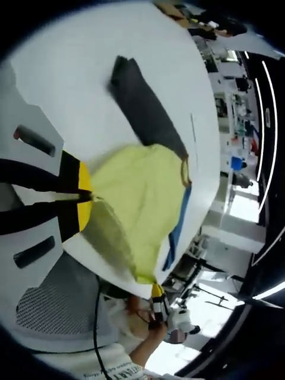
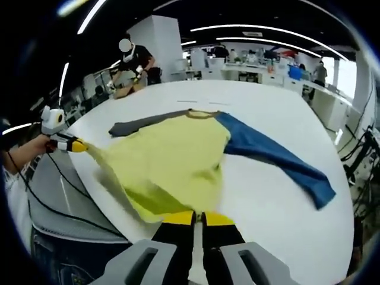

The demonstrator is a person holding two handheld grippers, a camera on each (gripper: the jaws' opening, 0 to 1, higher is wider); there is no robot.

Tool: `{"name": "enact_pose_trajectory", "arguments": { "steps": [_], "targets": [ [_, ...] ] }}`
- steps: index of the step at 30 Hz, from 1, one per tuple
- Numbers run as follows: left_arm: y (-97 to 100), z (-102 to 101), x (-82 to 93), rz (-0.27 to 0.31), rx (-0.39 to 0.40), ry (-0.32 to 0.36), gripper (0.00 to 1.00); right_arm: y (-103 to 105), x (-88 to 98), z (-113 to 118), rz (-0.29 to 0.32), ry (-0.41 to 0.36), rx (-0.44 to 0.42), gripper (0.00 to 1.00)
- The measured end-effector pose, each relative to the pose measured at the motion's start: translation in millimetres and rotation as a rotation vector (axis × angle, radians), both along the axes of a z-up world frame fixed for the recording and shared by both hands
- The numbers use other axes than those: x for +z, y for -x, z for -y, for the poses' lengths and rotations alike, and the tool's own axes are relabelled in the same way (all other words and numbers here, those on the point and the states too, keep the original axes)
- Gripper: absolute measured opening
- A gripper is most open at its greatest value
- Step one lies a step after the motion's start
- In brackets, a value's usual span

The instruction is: Fold the garment on the visible template until the final outline fits inside the template.

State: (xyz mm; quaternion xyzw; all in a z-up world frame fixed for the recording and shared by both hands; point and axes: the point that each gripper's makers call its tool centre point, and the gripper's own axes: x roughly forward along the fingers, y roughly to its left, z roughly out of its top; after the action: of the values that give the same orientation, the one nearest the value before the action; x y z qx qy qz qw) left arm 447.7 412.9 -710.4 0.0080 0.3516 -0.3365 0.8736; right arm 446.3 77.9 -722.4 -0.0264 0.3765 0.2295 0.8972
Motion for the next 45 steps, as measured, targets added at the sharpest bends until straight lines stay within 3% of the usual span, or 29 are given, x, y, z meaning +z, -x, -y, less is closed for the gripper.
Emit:
{"name": "enact_pose_trajectory", "arguments": {
  "steps": [4, 8, 10, 15, 27, 30, 33, 36, 39, 45],
  "targets": [
    [6.2, 1, -11.2, 0.008, -0.051, -0.046, 0.01, 6, -14.6, 3, -0.032, -0.012, -0.016, 0.0],
    [10.4, -1, -24.3, 0.04, -0.127, -0.136, 0.01, 12, -30.4, 5, -0.05, -0.009, -0.014, 0.0],
    [13.2, -3, -34.4, 0.02, -0.146, -0.156, 0.01, 16, -39.3, 5, -0.064, -0.002, -0.001, 0.0],
    [13.3, -10, -49.7, 0.001, -0.152, -0.185, 0.01, 21, -51.0, 4, -0.084, -0.001, -0.001, 0.0],
    [19.3, -19, -59.9, -0.026, -0.148, -0.226, 0.02, 29, -59.0, 6, -0.09, 0.094, 0.068, 0.0],
    [26.7, -34, -66.1, -0.065, -0.137, -0.309, 0.0, 32, -60.0, 8, -0.108, 0.101, 0.068, 0.02],
    [25.5, -37, -64.7, -0.062, -0.11, -0.292, 0.0, 35, -60.1, 11, -0.133, 0.082, 0.053, 0.04],
    [22.1, -37, -57.9, -0.062, -0.056, -0.231, 0.0, 39, -58.8, 14, -0.152, 0.088, 0.058, 0.06],
    [18.7, -37, -57.0, -0.056, -0.043, -0.233, 0.0, 39, -55.1, 14, -0.155, 0.091, 0.063, 0.08],
    [12.7, -33, -54.8, -0.046, -0.019, -0.213, 0.11, 33, -44.6, 13, -0.147, 0.069, 0.05, 0.16]
  ]
}}
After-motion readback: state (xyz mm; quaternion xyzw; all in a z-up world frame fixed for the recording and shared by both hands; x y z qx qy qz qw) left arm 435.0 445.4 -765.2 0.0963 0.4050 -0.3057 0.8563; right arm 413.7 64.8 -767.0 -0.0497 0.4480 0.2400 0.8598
